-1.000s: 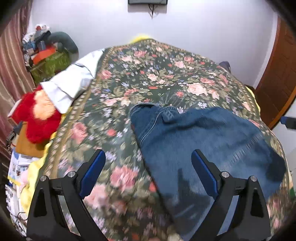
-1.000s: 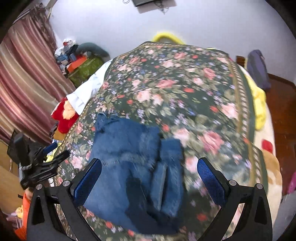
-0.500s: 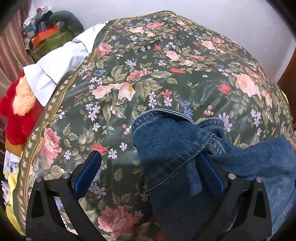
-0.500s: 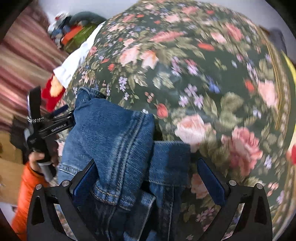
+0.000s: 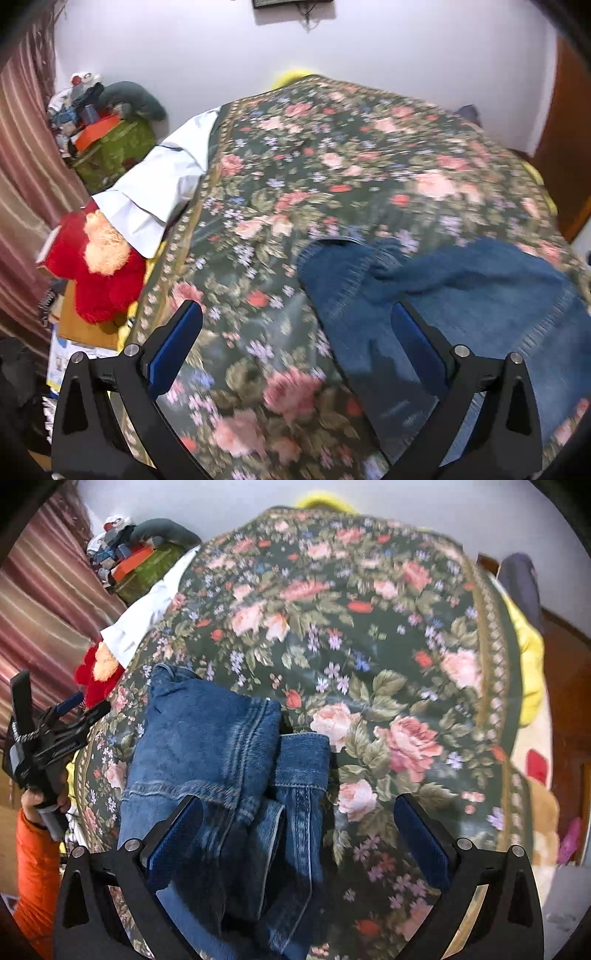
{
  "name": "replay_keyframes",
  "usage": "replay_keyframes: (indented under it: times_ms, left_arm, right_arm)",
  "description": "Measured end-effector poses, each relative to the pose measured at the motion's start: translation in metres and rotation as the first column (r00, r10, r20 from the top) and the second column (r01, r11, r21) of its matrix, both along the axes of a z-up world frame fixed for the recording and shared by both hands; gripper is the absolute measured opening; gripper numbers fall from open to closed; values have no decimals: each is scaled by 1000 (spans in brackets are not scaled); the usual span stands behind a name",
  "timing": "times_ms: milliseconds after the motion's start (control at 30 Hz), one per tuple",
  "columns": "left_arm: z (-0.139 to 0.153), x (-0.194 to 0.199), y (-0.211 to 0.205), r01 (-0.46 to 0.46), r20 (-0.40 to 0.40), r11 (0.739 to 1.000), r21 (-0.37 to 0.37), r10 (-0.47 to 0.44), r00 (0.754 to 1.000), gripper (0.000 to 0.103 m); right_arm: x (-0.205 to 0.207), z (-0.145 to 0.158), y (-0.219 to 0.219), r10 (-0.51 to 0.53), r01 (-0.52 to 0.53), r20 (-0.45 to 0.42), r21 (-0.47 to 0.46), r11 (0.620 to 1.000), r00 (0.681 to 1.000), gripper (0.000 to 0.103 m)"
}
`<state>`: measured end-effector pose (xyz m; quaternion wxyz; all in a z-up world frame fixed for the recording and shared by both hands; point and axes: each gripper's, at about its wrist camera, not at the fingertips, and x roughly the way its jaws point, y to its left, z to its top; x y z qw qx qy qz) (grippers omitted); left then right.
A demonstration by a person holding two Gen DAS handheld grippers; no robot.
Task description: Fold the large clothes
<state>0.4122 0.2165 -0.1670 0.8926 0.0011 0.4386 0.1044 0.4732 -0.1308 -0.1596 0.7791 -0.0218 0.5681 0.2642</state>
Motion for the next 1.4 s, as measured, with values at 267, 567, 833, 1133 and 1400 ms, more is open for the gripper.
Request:
replay_keyframes:
  times_ms: [267, 567, 833, 1133, 1400]
  left_arm:
    - [-28, -37, -15, 46, -60, 949, -313, -68, 996, 103]
    - [-96, -36, -17, -20, -139, 797, -603, -81, 987, 103]
    - [-125, 6, -12, -28, -111, 659, -751, -84, 990, 103]
    - [-109, 16, -25, 4, -79, 689, -725, -88, 993, 82]
    - [-59, -5, -27, 81, -24, 772, -630, -123, 992, 63]
  right_arm:
    - [-21, 5, 13, 82, -70, -98, 125, 990, 992, 103]
    - [-7, -63, 19, 107, -72, -318, 118, 990, 942, 103]
    - [5, -86, 56, 184, -125, -367, 177, 976, 912, 103]
    - [8, -83, 61, 138, -83, -346, 169, 982, 928, 83]
    - [-17, -49, 58, 126, -86, -271, 152, 985, 954, 55]
